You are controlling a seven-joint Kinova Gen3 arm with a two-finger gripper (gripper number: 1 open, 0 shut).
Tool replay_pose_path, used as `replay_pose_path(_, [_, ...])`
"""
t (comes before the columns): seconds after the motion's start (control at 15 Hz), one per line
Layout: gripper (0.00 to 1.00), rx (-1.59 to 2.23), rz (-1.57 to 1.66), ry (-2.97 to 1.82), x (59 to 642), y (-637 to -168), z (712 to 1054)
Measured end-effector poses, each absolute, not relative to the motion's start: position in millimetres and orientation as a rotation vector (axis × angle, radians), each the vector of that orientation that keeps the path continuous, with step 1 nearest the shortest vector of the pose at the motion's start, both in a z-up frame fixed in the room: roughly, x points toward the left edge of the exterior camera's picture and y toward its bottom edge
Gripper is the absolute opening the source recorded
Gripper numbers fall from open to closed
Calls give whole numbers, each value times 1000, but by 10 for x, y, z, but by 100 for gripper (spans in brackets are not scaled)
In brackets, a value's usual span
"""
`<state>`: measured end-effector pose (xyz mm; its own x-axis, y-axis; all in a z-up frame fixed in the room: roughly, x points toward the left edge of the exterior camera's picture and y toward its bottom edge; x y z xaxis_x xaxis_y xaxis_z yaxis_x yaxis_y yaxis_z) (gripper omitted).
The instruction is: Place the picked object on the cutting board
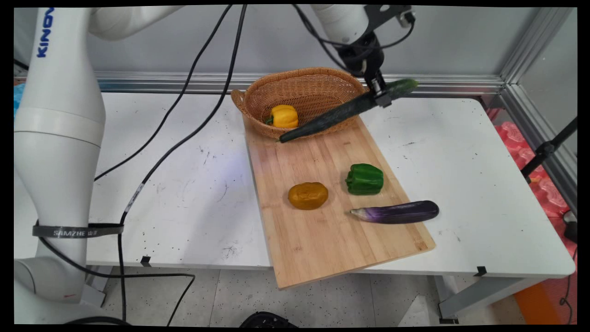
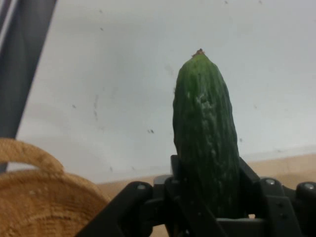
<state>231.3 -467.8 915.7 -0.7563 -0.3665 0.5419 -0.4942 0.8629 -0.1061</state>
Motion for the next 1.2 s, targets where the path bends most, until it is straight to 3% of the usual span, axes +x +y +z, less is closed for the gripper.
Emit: replay_pose_path(1.2, [0, 571, 337, -2570, 2613, -4249, 8196])
